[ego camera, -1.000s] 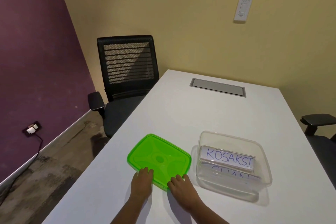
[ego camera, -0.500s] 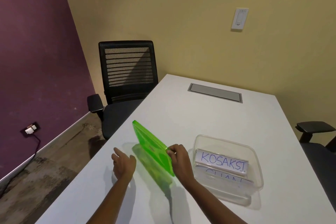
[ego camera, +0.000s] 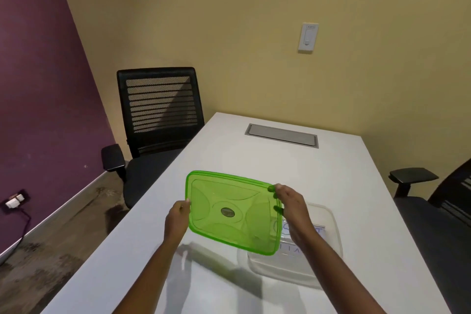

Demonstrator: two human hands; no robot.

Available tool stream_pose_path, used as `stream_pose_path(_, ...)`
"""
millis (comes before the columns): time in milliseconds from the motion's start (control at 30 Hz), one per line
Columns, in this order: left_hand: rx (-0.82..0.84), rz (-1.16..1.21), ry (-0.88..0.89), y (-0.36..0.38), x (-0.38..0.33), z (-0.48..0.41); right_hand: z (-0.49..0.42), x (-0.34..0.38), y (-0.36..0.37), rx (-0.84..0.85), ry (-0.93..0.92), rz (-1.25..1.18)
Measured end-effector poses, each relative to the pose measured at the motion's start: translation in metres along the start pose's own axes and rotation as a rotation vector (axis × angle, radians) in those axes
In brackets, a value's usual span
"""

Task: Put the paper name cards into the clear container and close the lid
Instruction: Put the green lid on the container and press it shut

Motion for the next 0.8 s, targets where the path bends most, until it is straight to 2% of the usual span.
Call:
stream_pose_path(100, 0.085, 0.203, -0.027, 0.026, -0.013, 0.004, -0.007, 0.009, -0.032, -0.055, 0.044, -0.057)
stream_pose_path(267, 0.071, 0.481, -0.150, 0.061, -0.032, 0.014, -0.012, 0.017, -0.067, -0.096, 0.062, -0.039)
stream_pose_path(567, 0.123, 0.608, -0.299, 0.120, -0.054, 0.026, -0.017, -0.019, -0.125, -0.198, 0.092, 0.130)
stream_pose_path(700, 0.151, 0.571, -0.303, 0.139, -0.060, 0.029, -0.017, -0.033, -0.150, -0.307, 0.054, 0.377)
stream_pose_path(800, 0.186, 0.466, -0.274, 0.150, -0.058, 0.029, -0.020, -0.050, -0.162, -0.326, 0.090, 0.446)
Point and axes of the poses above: each hand's wrist, its own z-axis away from the middle knuckle, its own y-axis out of the palm, x = y × z, the point moved 8 cm from there along -z, towards the middle knuckle, and after that the axes turned 3 degrees about y, right-handed, at the moved point
